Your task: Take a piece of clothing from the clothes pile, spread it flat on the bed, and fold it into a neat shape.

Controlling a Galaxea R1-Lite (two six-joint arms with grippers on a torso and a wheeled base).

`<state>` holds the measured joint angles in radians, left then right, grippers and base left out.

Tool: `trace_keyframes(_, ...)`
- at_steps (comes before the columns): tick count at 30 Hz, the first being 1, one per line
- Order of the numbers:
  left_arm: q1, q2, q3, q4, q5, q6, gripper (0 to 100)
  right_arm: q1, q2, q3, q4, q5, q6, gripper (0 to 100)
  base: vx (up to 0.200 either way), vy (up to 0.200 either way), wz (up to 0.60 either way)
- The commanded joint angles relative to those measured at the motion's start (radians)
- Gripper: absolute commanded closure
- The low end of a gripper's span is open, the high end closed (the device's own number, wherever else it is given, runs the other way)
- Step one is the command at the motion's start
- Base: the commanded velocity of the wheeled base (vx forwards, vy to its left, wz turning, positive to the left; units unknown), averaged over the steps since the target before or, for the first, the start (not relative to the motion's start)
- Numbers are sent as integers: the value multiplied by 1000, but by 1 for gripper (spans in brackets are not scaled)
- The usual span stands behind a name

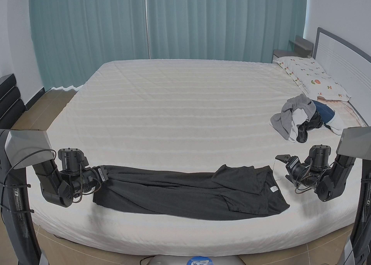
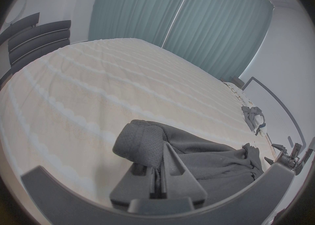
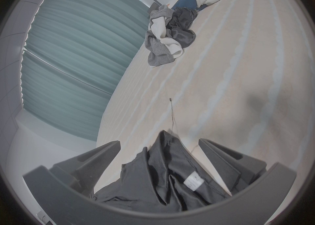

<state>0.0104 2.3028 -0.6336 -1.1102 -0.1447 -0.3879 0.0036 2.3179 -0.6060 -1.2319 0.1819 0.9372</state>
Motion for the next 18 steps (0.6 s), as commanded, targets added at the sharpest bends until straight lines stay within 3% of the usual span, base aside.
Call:
trace_keyframes(1, 0, 0, 2, -3, -3, 0, 100, 1, 0, 0, 0, 1, 0, 0, -200, 0, 0)
trace_keyframes(8, -4, 4, -20, -5, 0, -36, 100, 1, 0, 0, 0, 1, 0, 0, 0, 0, 0)
trace_keyframes(12, -53, -3, -55, -2, 19, -147, 100, 3, 0, 0, 0, 1, 0, 0, 0, 0, 0)
trace_keyframes(16, -64, -5, -54, -2, 19, -154, 100, 4, 2, 0, 0, 1, 0, 0, 0, 0, 0)
trace_keyframes(18, -70, -6, -47, -2, 19, -155, 100, 4, 2, 0, 0, 1, 0, 0, 0, -200, 0)
